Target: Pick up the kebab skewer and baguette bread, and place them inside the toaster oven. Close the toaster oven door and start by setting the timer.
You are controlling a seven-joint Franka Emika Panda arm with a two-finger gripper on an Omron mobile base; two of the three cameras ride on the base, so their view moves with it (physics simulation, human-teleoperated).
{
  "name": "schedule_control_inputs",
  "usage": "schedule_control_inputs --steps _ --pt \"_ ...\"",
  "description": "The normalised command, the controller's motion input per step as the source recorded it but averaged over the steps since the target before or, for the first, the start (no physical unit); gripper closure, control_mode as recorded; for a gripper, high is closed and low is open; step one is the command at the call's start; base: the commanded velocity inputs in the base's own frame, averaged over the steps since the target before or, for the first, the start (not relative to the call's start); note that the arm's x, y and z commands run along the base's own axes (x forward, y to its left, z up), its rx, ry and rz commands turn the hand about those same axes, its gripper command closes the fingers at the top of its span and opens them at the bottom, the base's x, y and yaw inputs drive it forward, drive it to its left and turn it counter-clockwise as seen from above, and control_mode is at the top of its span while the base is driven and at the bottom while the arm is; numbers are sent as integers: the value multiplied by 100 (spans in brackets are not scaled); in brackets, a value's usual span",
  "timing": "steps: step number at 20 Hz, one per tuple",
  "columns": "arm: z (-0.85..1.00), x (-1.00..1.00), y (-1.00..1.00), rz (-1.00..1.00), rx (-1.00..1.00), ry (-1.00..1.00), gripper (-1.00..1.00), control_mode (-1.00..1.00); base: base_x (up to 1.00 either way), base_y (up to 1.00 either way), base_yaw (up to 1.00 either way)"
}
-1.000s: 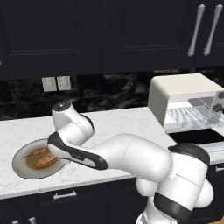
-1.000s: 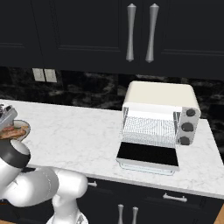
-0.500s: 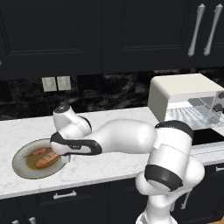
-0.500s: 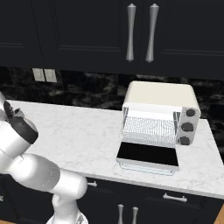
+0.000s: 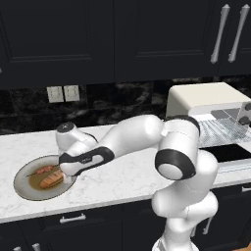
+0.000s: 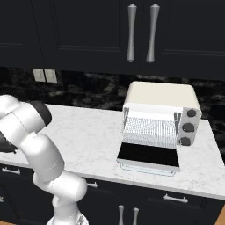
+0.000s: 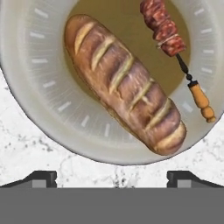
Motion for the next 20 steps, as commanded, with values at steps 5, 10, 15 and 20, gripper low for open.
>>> schedule_control_inputs --steps 5,10,15,20 --pt "0 21 26 0 -9 1 -100 -100 0 0 0" --pt "-7 22 5 0 -9 4 -100 -100 0 0 0" --pt "-10 26 0 0 -6 0 -100 -100 0 0 0" --pt "-18 5 0 0 -1 1 -100 -100 0 0 0"
